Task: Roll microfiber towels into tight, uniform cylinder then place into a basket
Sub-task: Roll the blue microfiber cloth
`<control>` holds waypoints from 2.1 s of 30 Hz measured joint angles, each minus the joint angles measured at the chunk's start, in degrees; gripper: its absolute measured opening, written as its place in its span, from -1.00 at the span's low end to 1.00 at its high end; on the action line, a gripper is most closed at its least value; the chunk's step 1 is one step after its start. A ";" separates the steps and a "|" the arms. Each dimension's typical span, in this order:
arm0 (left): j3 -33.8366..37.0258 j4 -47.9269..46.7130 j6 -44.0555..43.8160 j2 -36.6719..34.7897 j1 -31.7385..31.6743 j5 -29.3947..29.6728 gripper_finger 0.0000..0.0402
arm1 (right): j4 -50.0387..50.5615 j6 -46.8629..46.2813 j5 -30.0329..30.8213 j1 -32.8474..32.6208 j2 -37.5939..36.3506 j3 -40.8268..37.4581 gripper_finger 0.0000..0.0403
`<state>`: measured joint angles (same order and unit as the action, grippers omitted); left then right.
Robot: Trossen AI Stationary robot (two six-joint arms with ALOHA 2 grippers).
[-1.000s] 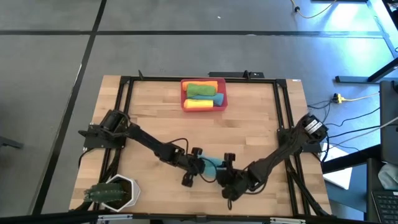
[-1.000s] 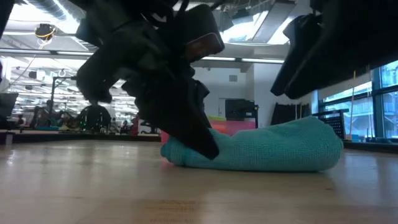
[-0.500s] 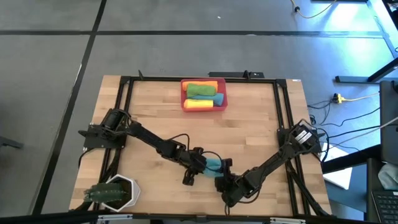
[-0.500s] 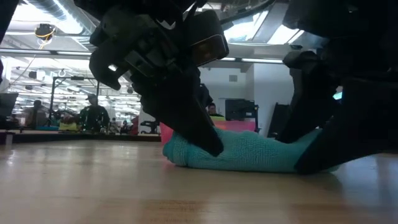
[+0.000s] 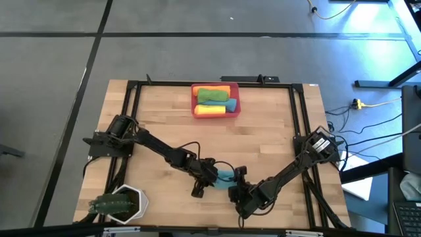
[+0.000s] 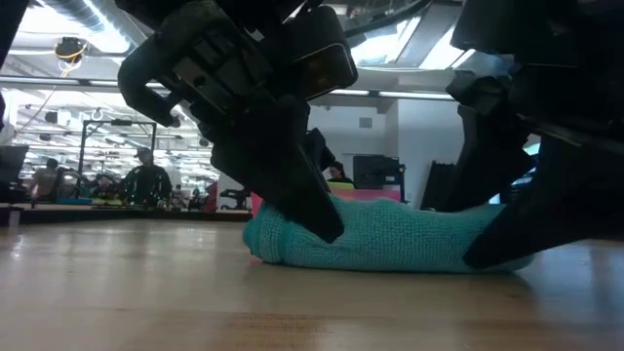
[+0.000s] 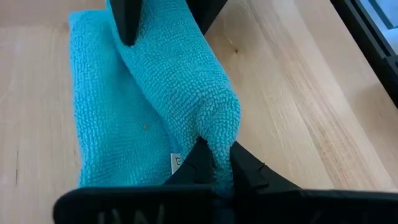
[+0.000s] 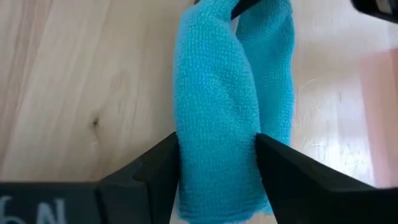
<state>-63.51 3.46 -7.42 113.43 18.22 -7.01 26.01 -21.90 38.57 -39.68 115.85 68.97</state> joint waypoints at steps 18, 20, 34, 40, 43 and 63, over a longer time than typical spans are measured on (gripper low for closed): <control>-0.33 -3.91 -4.48 -0.28 -0.57 0.26 -0.93 | 2.41 -12.87 -4.90 1.19 -0.26 0.24 -0.82; -0.31 -4.26 -4.52 -0.56 -0.70 0.26 -0.89 | 2.60 -14.87 -6.67 1.86 -0.65 0.24 -0.85; -0.09 -10.87 -10.54 -5.57 -1.75 -3.85 -0.97 | -1.71 -15.66 -18.56 5.86 -5.16 0.02 -0.85; 1.54 -10.93 -12.29 -5.57 -3.40 -6.67 -0.98 | -10.02 -15.73 -22.48 7.12 -5.50 -3.51 -0.85; 3.36 -9.17 -12.97 -5.59 -4.29 -8.06 -0.98 | -18.09 -18.31 -24.51 8.18 -6.32 -8.80 -0.85; 7.87 -3.12 -7.10 -8.07 -7.44 -5.47 -0.53 | -41.34 -30.61 -29.03 11.67 -8.41 -23.98 -0.85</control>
<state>-55.64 0.34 -14.52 105.35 10.78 -12.47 -15.33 -52.51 9.54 -28.01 107.44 44.99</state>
